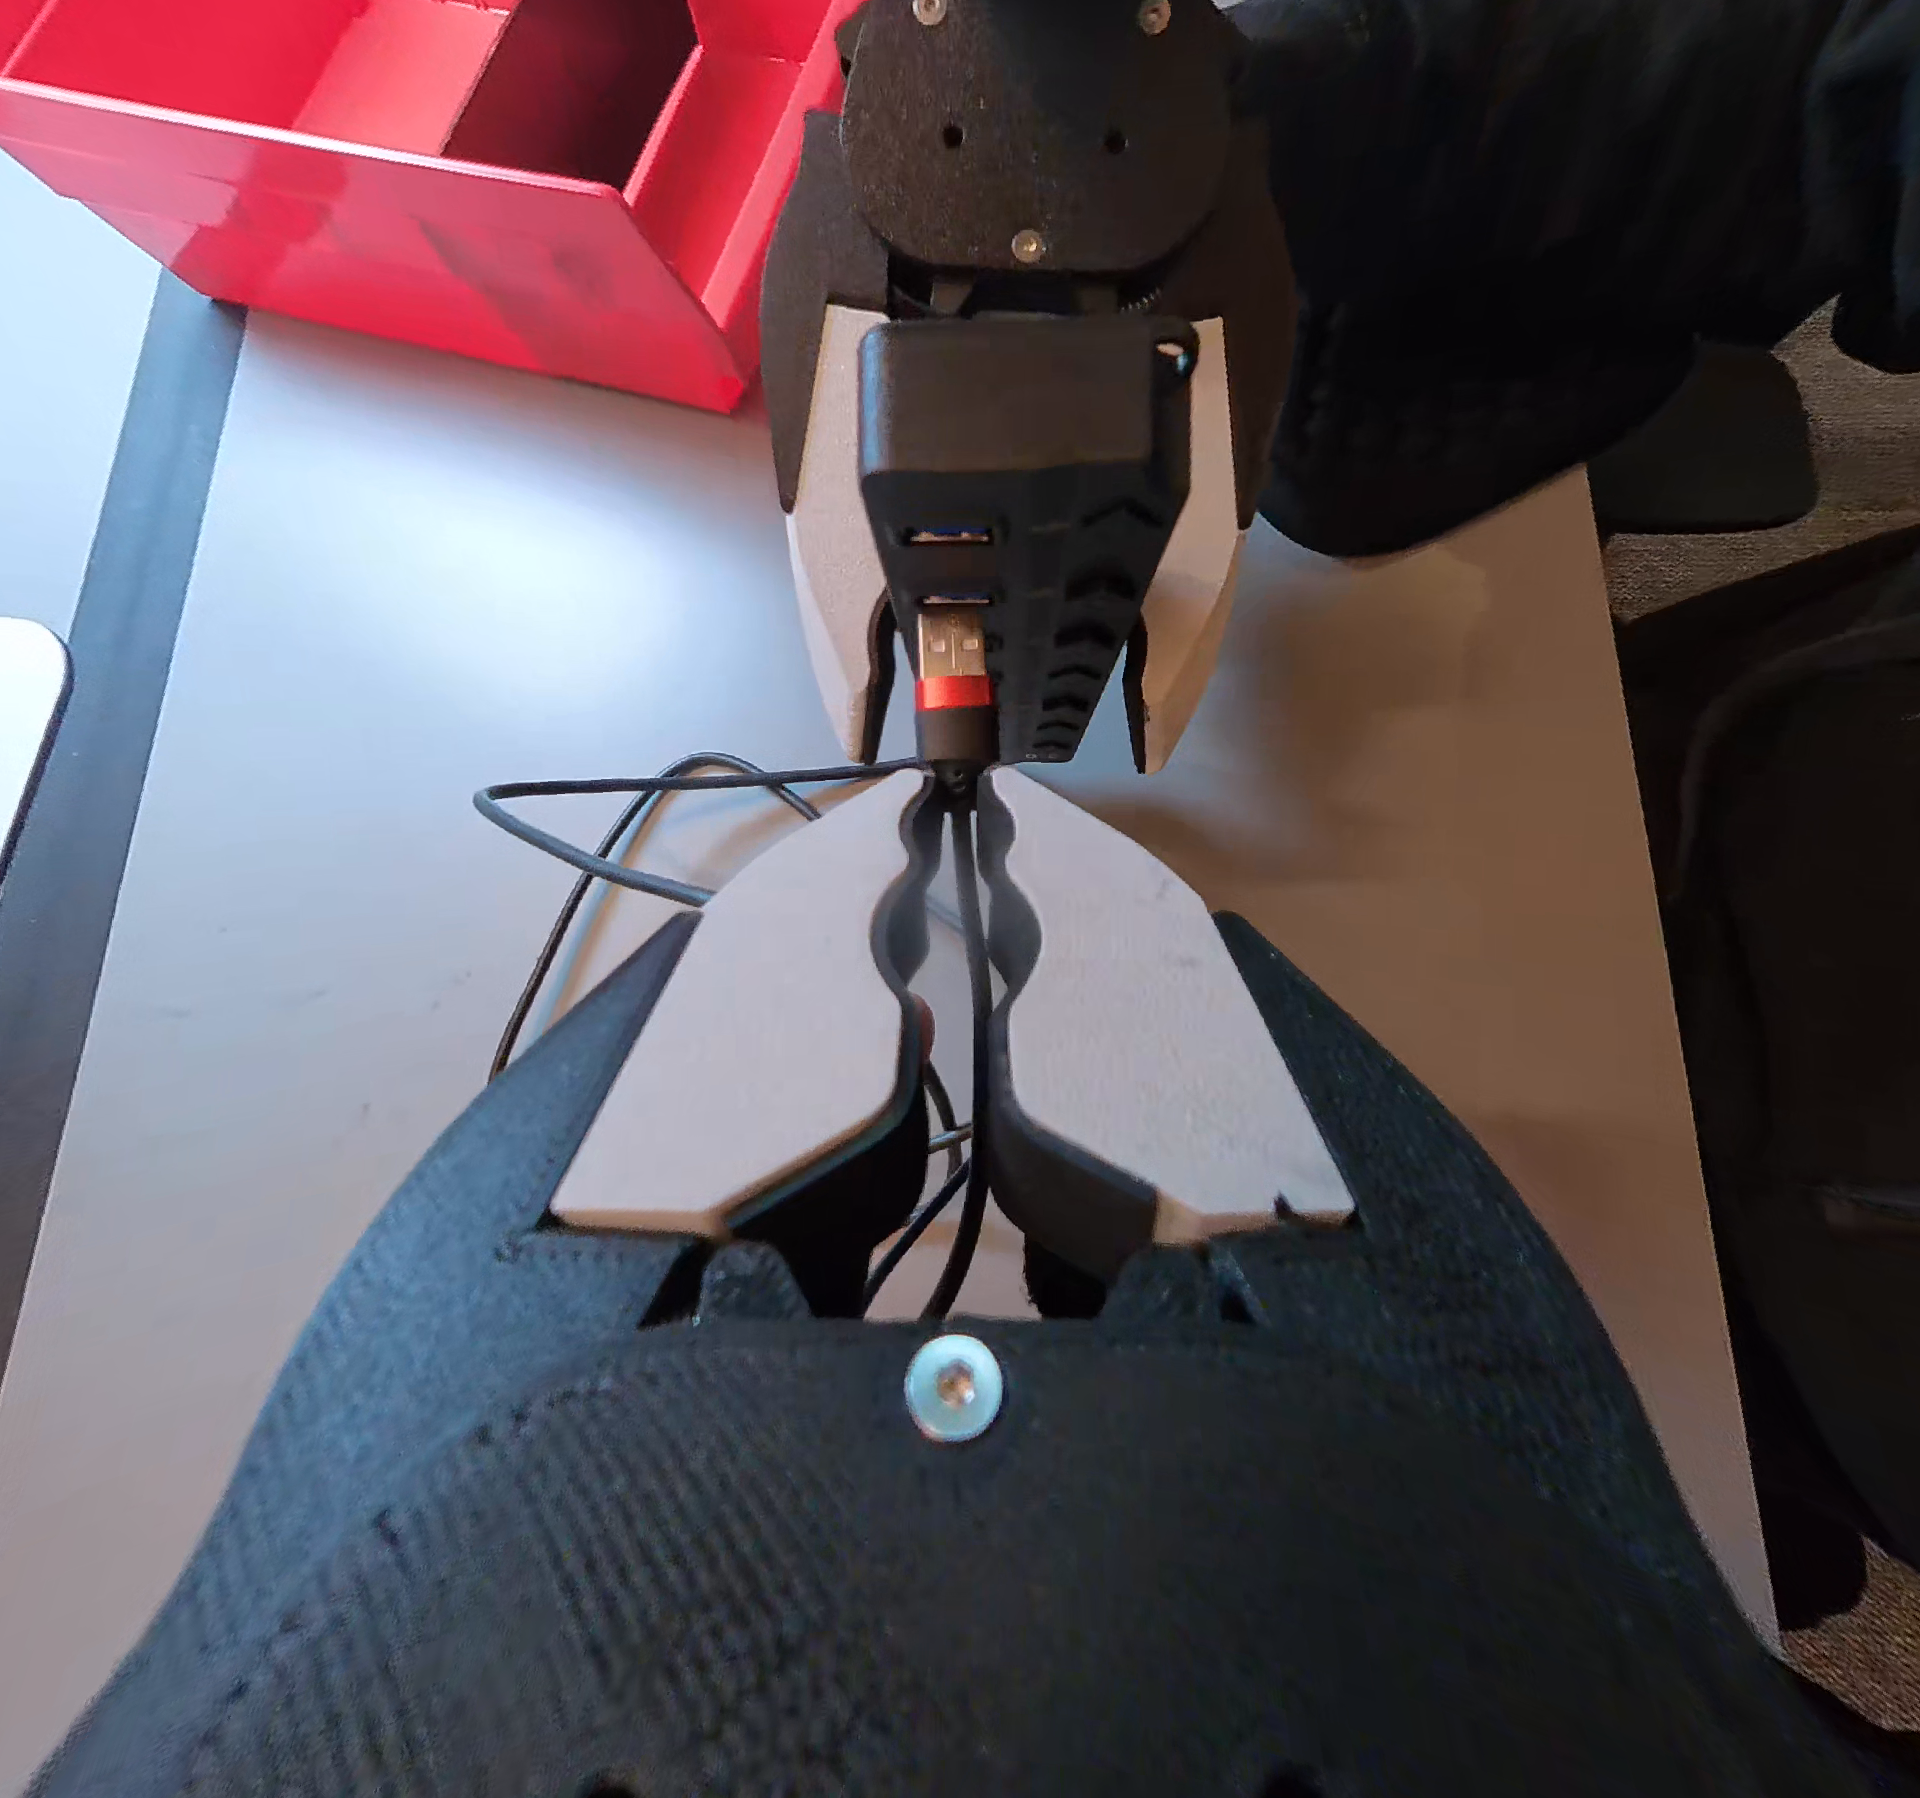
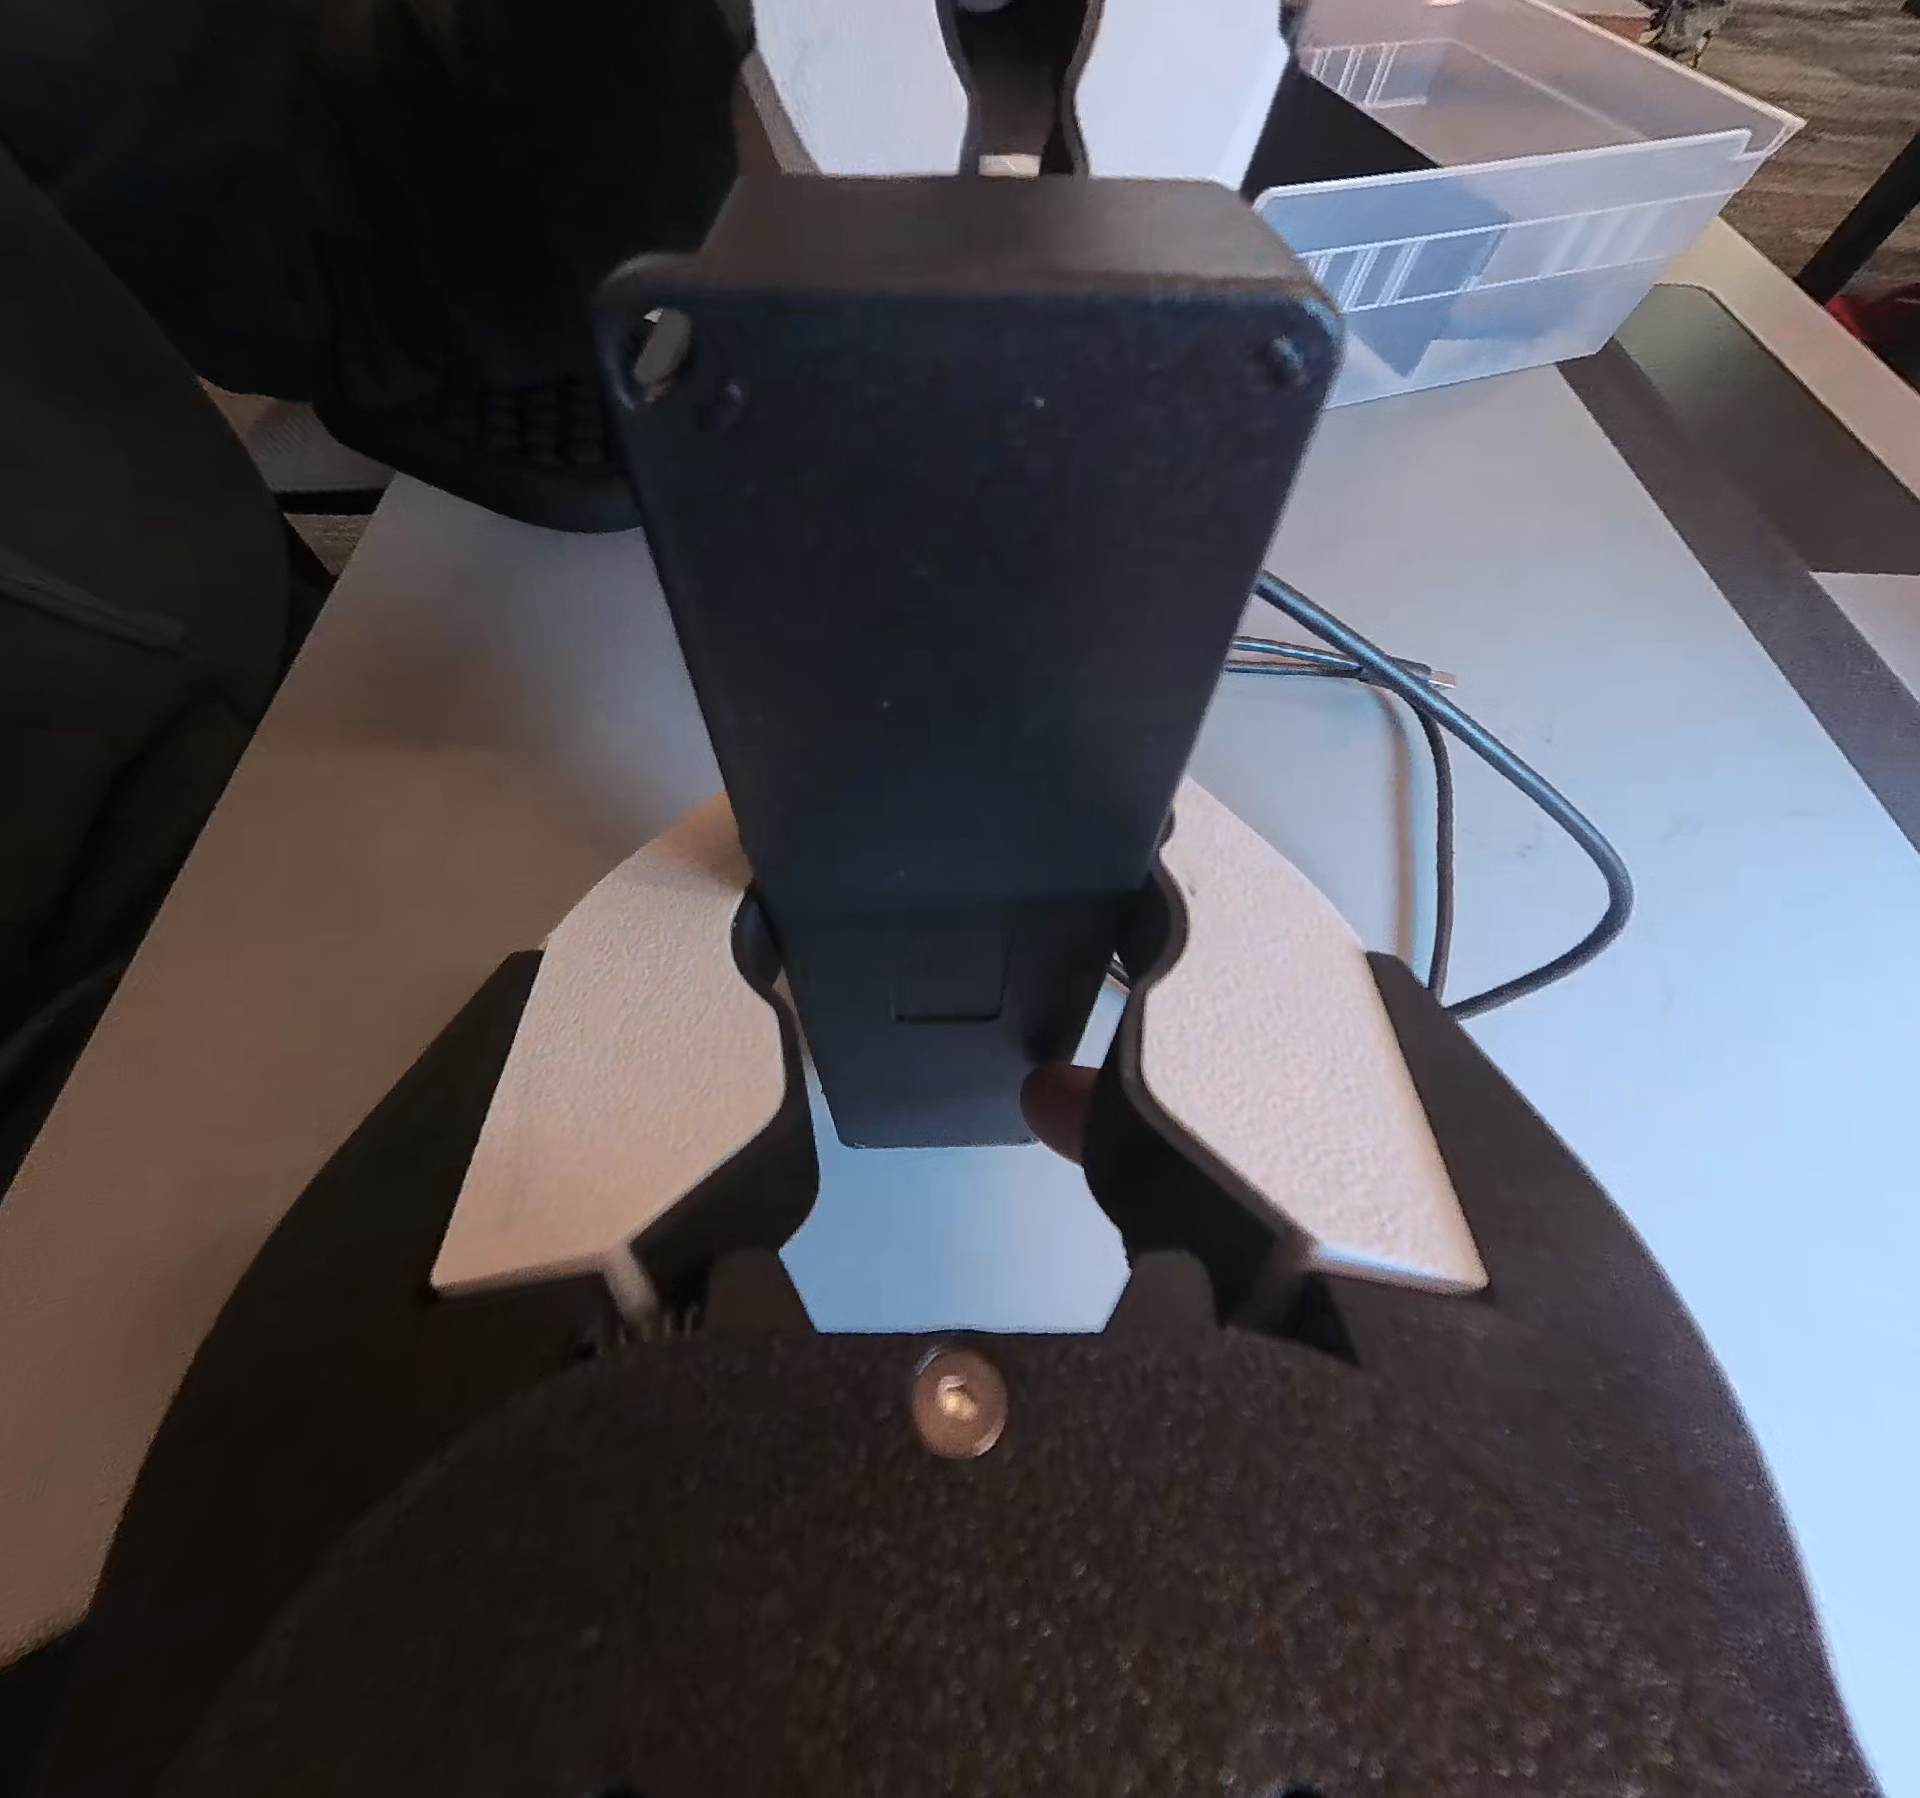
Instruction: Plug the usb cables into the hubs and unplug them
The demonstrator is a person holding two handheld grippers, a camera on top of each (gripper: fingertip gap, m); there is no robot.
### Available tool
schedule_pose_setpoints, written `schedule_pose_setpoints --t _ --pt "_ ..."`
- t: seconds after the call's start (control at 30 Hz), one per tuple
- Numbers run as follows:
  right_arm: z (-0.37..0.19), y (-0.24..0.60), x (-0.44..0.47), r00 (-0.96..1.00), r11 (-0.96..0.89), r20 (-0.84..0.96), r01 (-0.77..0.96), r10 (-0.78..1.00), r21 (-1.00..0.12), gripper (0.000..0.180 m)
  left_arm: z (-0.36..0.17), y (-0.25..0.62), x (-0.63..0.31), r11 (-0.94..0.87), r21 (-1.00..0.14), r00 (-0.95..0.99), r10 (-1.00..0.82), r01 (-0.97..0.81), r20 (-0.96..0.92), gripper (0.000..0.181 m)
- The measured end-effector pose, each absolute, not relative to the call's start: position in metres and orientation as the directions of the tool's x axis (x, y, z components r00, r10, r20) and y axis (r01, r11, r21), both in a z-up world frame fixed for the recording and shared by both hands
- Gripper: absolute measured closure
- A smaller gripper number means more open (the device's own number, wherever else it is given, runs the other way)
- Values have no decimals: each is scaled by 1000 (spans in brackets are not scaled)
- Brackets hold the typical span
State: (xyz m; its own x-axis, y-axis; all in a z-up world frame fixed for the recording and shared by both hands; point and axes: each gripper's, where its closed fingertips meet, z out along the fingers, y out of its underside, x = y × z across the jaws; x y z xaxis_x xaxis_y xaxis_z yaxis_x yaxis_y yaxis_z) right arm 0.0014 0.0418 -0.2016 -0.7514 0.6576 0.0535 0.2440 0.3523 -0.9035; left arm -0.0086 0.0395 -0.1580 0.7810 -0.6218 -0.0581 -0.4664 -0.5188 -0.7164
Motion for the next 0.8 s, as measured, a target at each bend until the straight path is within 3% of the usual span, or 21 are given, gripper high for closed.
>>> schedule_pose_setpoints --t 0.8 --pt "-207 35 4 -758 396 70 257 648 -881 116 -158 32 -5 -502 -701 761 -642 -506 -90 175"
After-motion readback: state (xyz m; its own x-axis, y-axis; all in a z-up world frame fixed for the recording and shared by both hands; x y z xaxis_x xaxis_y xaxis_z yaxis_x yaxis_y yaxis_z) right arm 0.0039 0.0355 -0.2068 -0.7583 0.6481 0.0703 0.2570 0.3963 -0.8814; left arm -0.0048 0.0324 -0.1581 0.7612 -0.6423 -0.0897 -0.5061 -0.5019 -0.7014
